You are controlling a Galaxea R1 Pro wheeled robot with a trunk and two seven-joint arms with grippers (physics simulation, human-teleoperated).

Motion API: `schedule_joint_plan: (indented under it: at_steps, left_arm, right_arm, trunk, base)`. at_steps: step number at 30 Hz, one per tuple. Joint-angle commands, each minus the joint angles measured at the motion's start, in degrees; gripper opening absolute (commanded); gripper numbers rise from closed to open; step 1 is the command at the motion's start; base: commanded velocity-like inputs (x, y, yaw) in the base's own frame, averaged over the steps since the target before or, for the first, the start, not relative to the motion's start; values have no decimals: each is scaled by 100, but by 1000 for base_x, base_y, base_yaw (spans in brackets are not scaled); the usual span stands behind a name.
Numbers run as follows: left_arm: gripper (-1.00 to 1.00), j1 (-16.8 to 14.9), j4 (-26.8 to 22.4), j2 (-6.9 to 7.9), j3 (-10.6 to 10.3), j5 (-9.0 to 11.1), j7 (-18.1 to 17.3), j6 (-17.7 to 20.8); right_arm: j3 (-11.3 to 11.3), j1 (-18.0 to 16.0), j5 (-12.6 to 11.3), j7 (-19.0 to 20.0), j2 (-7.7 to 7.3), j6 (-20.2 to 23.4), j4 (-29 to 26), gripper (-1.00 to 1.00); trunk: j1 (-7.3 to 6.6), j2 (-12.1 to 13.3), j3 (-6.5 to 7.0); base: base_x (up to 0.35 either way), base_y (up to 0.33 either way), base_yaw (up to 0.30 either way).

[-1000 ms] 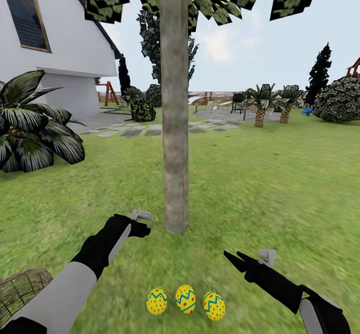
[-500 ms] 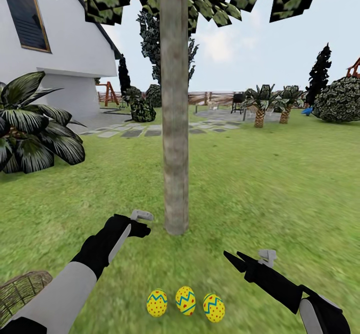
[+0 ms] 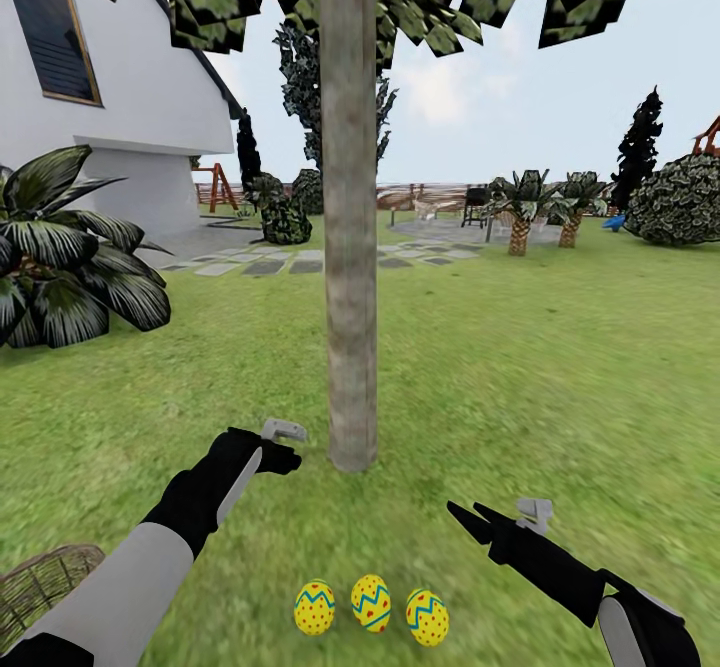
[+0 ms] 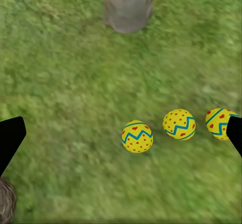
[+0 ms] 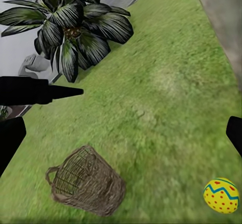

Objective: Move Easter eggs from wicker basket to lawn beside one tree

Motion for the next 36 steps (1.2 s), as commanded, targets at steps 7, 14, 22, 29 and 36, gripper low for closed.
schedule_joint_plan:
  at_steps: [7, 14, 22, 29, 36]
  left_arm:
    - [100, -5, -6, 7, -20, 44, 18, 23]
    - [100, -5, -6, 7, -20, 49, 18, 23]
    - [100, -5, -6, 7, -20, 49, 18, 23]
    - [100, -5, -6, 7, -20, 51, 18, 23]
    - [100, -5, -6, 7, -20, 51, 18, 23]
  right_arm:
    - [-10, -4, -24, 5, 0, 39, 26, 100]
    - [-11, -4, -22, -57, 0, 53, 41, 100]
    - [-2, -52, -35, -1031, 5, 95, 282, 100]
    - [4, -65, -72, -1285, 9, 90, 364, 100]
    - [5, -66, -88, -1302, 9, 77, 373, 100]
  trunk:
    - [-154, 277, 119]
    - [-308, 558, 244]
    - [-483, 879, 388]
    - [-637, 1160, 514]
    - [-791, 1440, 639]
  base:
    - [0, 0, 0]
    - [0, 0, 0]
    - [0, 0, 0]
    - [0, 0, 0]
    - [0, 0, 0]
